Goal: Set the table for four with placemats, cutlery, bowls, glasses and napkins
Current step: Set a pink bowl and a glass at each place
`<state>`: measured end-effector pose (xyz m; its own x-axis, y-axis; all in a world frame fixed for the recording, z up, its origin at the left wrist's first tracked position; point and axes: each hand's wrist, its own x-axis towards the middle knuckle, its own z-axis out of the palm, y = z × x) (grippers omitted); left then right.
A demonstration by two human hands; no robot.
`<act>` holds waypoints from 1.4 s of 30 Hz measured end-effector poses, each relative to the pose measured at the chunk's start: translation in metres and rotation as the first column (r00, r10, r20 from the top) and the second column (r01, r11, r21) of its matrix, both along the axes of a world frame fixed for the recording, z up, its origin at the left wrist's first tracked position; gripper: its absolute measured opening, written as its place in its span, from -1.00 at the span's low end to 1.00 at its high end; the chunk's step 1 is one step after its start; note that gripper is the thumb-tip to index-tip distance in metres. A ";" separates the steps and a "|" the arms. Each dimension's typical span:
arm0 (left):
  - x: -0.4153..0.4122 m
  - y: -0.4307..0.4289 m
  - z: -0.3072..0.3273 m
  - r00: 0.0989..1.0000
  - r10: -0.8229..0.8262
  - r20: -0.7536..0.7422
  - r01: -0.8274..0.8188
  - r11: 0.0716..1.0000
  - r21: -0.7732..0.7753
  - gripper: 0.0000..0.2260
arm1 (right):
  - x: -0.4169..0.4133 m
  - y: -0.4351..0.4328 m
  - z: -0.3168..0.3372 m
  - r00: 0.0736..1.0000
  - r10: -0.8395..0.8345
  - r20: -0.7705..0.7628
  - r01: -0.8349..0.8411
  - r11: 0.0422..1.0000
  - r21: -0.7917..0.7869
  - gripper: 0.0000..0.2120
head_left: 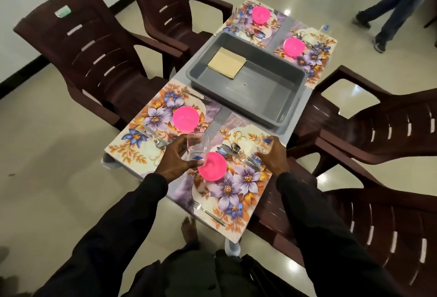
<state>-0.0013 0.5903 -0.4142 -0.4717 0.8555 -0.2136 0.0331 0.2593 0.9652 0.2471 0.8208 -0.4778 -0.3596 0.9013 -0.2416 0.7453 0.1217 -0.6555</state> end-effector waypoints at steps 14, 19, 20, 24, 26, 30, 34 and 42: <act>-0.014 0.001 -0.009 0.997 -0.077 -0.029 0.077 0.997 -0.029 -0.39 | -0.002 0.000 0.000 1.000 0.010 0.007 -0.010 1.000 0.001 -0.39; -0.011 0.000 -0.011 0.996 -0.080 -0.026 0.079 0.996 -0.037 -0.40 | -0.001 -0.001 -0.001 1.000 0.009 0.021 -0.009 1.000 0.007 -0.39; -0.010 0.000 -0.011 0.997 -0.078 -0.023 0.077 0.996 -0.040 -0.40 | 0.000 -0.001 -0.001 1.000 0.019 0.024 -0.019 1.000 0.008 -0.39; -0.004 0.001 -0.010 0.998 -0.061 -0.026 0.060 0.998 -0.037 -0.40 | 0.001 0.000 -0.004 0.998 0.047 0.045 -0.047 0.999 -0.012 -0.30; -0.001 0.001 -0.011 0.998 -0.056 -0.026 0.055 0.998 -0.038 -0.39 | 0.004 0.001 -0.004 0.997 0.060 0.055 -0.059 0.998 -0.020 -0.17; 0.005 0.005 -0.008 0.998 -0.042 -0.037 0.041 0.999 -0.033 -0.37 | 0.007 -0.004 0.015 0.996 0.075 0.038 -0.077 0.996 0.043 -0.05; 0.012 0.009 -0.008 1.000 -0.001 -0.025 0.000 0.999 -0.036 -0.36 | 0.002 -0.013 0.052 0.987 0.056 -0.150 -0.027 0.981 0.191 -0.30; 0.022 0.009 -0.004 0.999 0.017 -0.038 -0.018 1.000 -0.021 -0.40 | -0.051 -0.060 0.112 0.763 0.547 -0.346 -0.550 0.829 0.098 -0.46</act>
<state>0.0205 0.5994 -0.4186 -0.4945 0.8426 -0.2132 0.0649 0.2804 0.9577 0.1958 0.7607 -0.3662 -0.8523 0.5229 -0.0127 0.2784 0.4330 -0.8574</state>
